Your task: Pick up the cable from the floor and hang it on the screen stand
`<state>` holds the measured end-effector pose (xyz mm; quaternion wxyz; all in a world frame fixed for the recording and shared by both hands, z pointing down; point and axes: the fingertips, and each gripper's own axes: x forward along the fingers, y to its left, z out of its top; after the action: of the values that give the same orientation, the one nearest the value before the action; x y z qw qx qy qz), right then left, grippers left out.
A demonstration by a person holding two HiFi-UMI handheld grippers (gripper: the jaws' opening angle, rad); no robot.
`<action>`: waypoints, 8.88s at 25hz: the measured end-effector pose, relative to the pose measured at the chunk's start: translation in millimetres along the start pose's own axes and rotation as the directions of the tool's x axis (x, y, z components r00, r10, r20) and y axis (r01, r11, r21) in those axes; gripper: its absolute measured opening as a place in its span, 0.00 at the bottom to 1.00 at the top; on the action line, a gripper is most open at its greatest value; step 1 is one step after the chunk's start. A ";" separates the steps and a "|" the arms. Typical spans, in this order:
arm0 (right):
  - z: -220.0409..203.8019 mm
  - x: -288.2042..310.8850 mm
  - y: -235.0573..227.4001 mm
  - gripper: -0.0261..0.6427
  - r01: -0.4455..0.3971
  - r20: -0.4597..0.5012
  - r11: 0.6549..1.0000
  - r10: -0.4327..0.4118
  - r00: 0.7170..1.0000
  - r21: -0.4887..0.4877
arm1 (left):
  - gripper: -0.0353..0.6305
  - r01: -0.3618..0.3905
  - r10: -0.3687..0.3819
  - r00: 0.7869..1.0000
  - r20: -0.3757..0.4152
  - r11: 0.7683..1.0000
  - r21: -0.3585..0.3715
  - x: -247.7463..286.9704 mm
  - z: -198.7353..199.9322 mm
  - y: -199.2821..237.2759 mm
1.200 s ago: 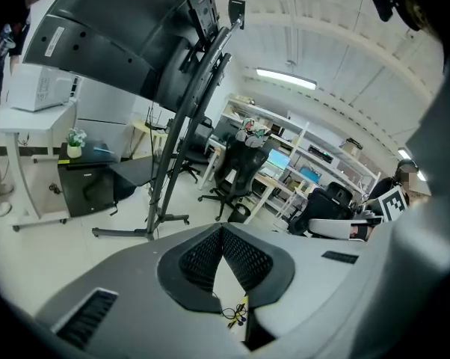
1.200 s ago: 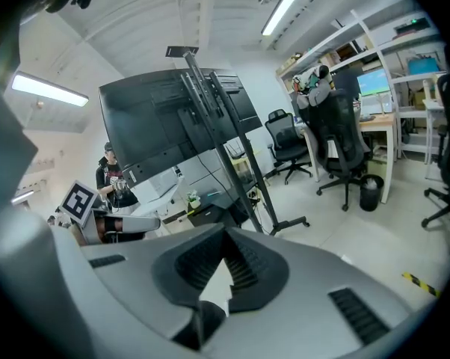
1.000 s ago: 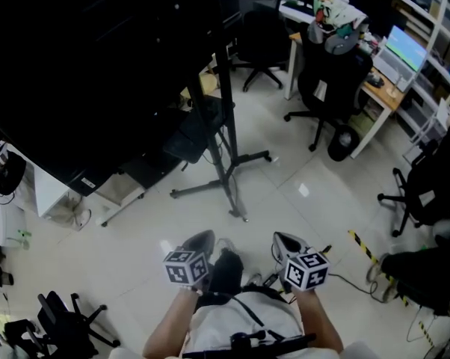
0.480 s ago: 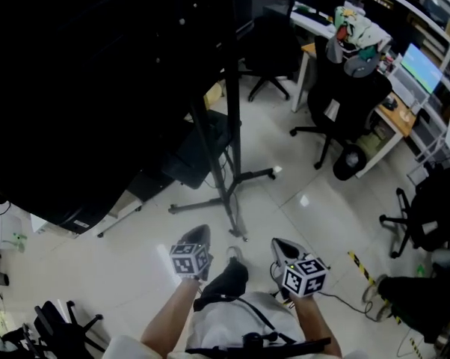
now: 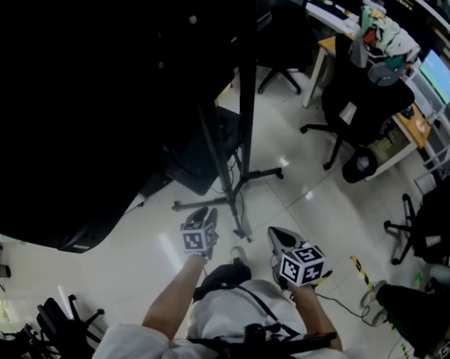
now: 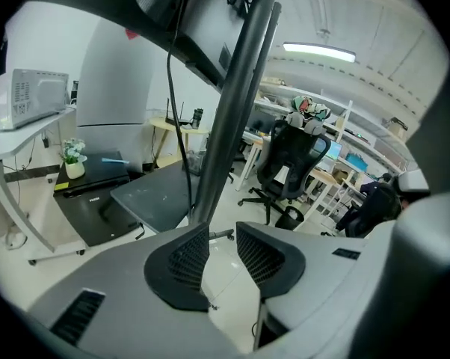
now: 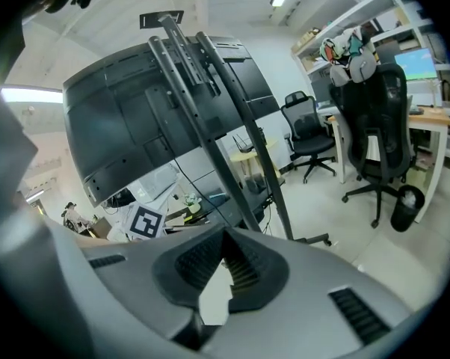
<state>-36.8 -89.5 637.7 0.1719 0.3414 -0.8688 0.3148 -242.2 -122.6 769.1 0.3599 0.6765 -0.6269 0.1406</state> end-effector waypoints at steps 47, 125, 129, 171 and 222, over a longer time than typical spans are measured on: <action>40.1 78.8 -83.6 0.06 0.133 -0.029 0.990 -0.131 0.991 0.053 | 0.10 -0.052 0.080 0.964 -0.253 0.992 0.116 171.1 -38.9 57.9; -1.4 55.1 -82.0 0.33 -0.211 -0.226 0.907 0.134 0.965 -0.363 | 0.09 -0.059 -0.259 0.803 0.538 0.862 0.503 -327.7 369.6 -319.9; -9.1 65.1 -71.0 0.33 -0.237 -0.246 0.889 0.147 0.958 -0.391 | 0.09 -0.072 -0.272 0.787 0.554 0.852 0.519 -342.8 383.9 -327.2; -39.8 80.6 -70.0 0.07 -0.185 -0.252 0.896 0.086 0.964 -0.404 | 0.09 -0.094 -0.388 0.642 0.661 0.816 0.570 -435.4 444.3 -353.5; 516.6 -26.6 212.5 0.07 -0.550 0.020 0.563 0.710 0.704 -0.616 | 0.08 -0.025 0.032 0.694 0.719 0.999 -0.021 -415.6 300.1 -82.6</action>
<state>-210.3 -298.9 149.1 0.0216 -0.0238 -0.9989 0.0330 -314.6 -14.8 266.4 0.0871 0.6661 -0.7288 -0.1325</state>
